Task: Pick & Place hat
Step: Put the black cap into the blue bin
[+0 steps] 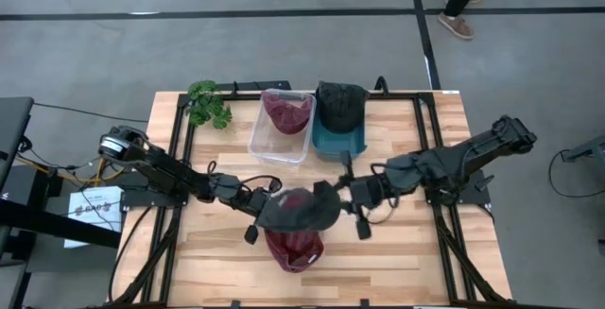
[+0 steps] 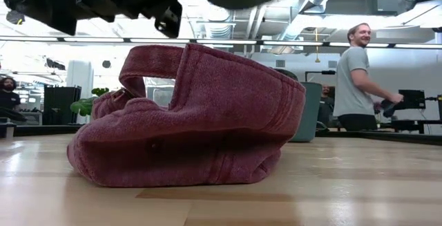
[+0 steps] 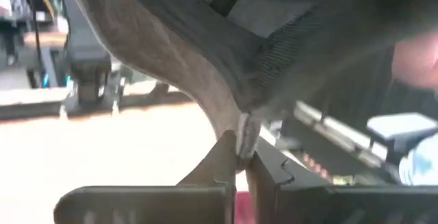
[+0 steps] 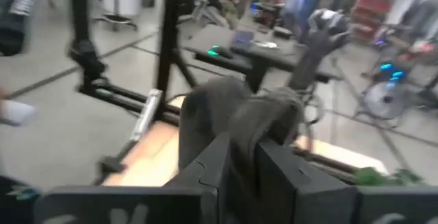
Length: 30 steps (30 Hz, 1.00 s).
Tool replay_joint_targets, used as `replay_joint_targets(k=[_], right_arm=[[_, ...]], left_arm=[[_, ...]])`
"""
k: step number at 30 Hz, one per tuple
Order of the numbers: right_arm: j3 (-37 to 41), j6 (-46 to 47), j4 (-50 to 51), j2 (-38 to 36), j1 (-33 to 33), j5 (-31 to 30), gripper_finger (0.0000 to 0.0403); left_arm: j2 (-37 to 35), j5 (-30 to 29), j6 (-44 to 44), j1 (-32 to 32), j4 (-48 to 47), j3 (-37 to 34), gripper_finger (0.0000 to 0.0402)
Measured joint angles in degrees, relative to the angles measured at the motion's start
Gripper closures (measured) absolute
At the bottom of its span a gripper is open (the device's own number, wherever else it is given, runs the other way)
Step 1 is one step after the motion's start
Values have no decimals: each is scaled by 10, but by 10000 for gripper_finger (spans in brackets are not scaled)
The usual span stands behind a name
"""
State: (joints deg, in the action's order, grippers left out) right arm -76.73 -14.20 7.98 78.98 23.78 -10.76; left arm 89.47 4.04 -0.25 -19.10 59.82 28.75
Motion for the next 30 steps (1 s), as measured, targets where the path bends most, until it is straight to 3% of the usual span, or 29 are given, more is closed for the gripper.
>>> replay_joint_targets(k=[7,10,13,19,26,30], right_arm=[[0,48,21,-33,69,3,340],[0,48,17,-39,99,-41,340],[-1,53,27,-26,126,-127,342],[0,72,17,66,136,-76,396],[0,54,-70,179,132,-76,402],[0,32,-45,184,113,-178,402]], left_arm=[[-62,-4,14,-4,-160,0,390],[-70,0,17,-6,-198,0,390],[-70,-2,34,-12,-201,0,390],[-70,-2,41,-14,-181,0,389],[-70,-15,37,-15,-176,0,390],[-70,-5,41,-30,-171,3,390]])
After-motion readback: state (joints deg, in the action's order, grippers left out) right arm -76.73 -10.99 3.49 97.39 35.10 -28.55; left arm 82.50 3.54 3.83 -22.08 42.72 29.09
